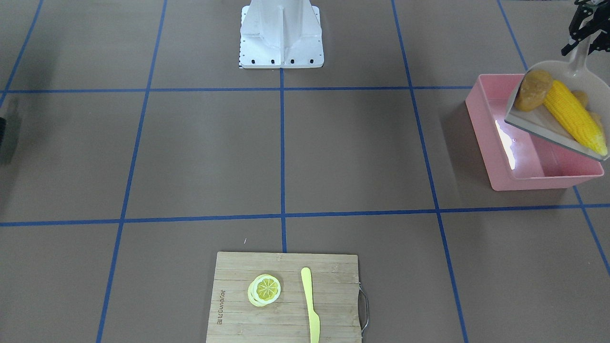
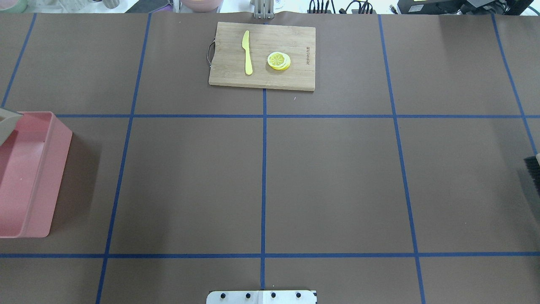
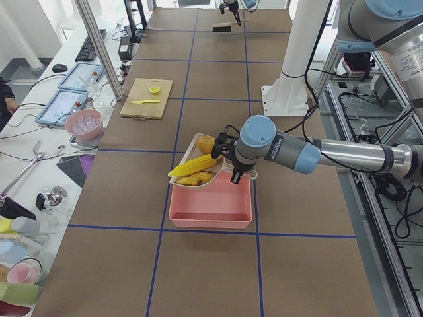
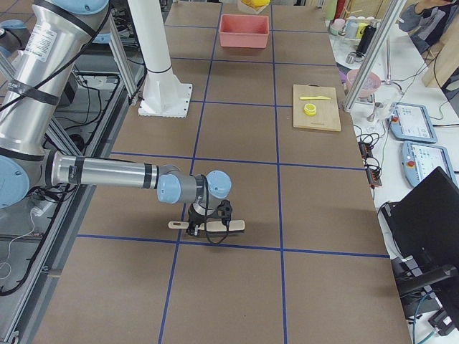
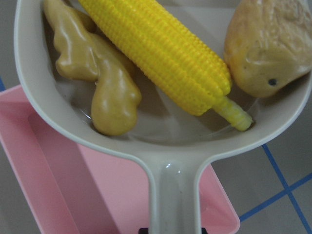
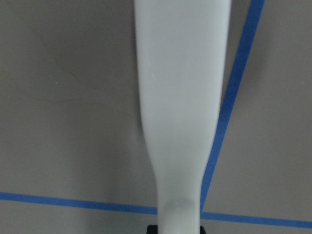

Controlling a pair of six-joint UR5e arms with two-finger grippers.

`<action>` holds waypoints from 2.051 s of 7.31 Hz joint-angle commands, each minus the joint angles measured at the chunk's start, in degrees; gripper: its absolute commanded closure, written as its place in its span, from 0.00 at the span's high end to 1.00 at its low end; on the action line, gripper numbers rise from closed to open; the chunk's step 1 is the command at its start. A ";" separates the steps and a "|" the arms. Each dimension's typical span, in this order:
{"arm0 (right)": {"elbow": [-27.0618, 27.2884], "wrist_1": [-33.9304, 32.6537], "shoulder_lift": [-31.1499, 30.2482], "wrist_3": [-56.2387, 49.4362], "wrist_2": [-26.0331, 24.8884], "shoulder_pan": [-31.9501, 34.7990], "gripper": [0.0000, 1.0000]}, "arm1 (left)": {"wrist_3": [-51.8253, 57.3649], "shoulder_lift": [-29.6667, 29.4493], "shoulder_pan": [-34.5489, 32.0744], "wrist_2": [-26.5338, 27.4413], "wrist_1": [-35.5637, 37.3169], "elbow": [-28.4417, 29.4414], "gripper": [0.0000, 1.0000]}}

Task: Sweep and dump trash into bin
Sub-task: 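Tilt the dustpan with the left gripper to dump the items into the bin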

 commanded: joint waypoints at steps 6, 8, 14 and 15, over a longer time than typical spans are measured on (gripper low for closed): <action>-4.40 1.06 3.35 4.49 0.55 -0.16 0.00 | 0.68 10.16 6.10 -2.51 5.09 -2.09 0.00; -4.93 1.06 3.88 4.58 0.63 -0.16 0.19 | 0.77 10.25 8.13 -2.43 12.83 -4.39 0.00; -3.01 0.54 6.43 3.80 0.90 3.94 1.00 | 7.15 8.58 10.51 -1.81 41.30 -15.73 0.00; -2.39 0.45 7.30 3.53 0.64 6.93 1.00 | 9.45 8.05 10.42 -1.72 44.91 -15.99 0.00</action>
